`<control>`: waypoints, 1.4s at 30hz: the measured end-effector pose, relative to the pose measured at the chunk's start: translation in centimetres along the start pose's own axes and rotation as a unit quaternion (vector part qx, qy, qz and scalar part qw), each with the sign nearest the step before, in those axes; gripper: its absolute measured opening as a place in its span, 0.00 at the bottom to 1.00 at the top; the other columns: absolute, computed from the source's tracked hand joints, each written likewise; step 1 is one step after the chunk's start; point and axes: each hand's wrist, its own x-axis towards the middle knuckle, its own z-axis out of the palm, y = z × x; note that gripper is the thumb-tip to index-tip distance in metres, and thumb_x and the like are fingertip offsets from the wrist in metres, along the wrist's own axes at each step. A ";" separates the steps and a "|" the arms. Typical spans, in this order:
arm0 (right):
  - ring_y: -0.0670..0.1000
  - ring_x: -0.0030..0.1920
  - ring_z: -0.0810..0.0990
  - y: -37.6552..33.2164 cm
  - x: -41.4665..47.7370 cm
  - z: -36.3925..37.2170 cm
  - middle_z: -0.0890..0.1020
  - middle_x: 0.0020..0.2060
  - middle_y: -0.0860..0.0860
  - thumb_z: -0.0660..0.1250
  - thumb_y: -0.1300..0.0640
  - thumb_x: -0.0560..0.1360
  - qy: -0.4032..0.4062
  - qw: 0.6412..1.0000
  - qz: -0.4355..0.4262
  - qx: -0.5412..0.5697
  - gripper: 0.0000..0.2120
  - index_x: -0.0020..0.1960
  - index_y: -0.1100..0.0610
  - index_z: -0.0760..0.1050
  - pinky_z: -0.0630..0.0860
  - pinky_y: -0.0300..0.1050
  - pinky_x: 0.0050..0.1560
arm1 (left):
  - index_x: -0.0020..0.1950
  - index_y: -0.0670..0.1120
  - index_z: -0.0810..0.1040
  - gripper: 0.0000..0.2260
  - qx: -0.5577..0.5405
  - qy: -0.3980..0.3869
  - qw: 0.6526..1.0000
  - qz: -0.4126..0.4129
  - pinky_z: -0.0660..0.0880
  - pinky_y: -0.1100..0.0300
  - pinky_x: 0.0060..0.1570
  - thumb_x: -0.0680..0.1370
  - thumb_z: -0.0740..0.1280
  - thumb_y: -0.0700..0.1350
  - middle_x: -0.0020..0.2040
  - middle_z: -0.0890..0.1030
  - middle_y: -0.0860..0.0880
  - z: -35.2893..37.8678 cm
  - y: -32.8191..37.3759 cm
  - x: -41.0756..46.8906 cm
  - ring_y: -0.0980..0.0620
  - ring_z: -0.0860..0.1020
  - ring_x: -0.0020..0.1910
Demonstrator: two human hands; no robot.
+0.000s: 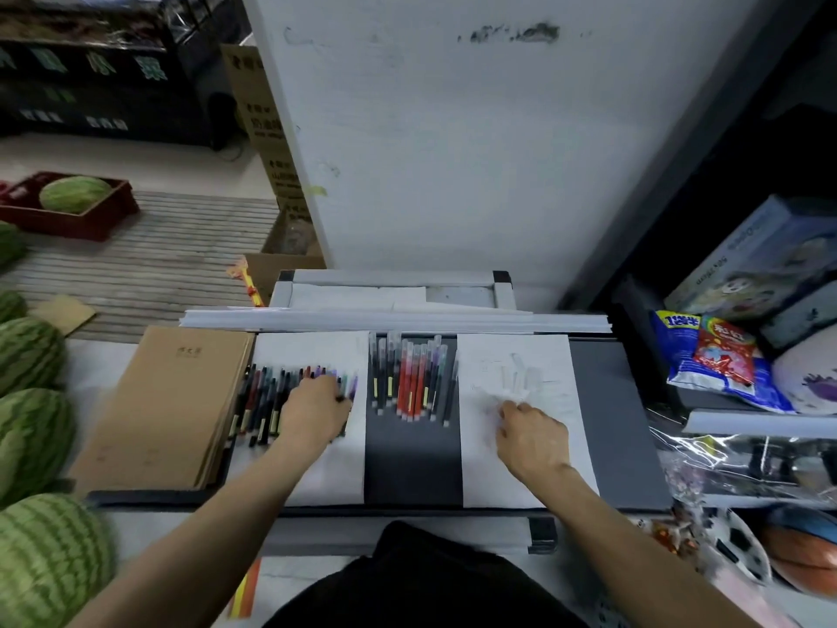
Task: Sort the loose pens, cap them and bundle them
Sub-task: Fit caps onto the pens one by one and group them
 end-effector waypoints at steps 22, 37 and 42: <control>0.55 0.40 0.84 -3.5 -2.9 -5.7 0.85 0.42 0.62 0.74 0.64 0.70 -0.093 0.696 0.017 0.712 0.15 0.55 0.55 0.81 0.78 0.45 0.47 | 0.43 0.47 0.74 0.08 0.058 0.038 0.997 0.018 0.73 0.56 0.37 0.78 0.64 0.50 0.37 0.77 0.51 -0.8 1.8 -1.3 0.44 0.78 0.38; 0.59 0.51 0.87 -7.1 -5.5 -10.3 0.85 0.52 0.67 0.69 0.61 0.80 -0.102 0.546 0.012 0.832 0.08 0.55 0.67 0.79 0.83 0.43 0.49 | 0.45 0.53 0.76 0.13 -0.315 0.012 0.927 0.203 0.57 0.63 0.26 0.82 0.58 0.57 0.26 0.70 0.53 -6.4 4.3 -12.7 0.55 0.65 0.24; 0.56 0.49 0.87 -8.0 -6.3 -10.7 0.86 0.51 0.65 0.69 0.61 0.79 -0.110 0.542 -0.013 0.833 0.10 0.55 0.67 0.78 0.84 0.45 0.50 | 0.48 0.54 0.76 0.11 -0.302 0.032 0.926 0.225 0.60 0.61 0.28 0.84 0.59 0.57 0.30 0.73 0.52 -7.1 4.7 -13.8 0.54 0.68 0.27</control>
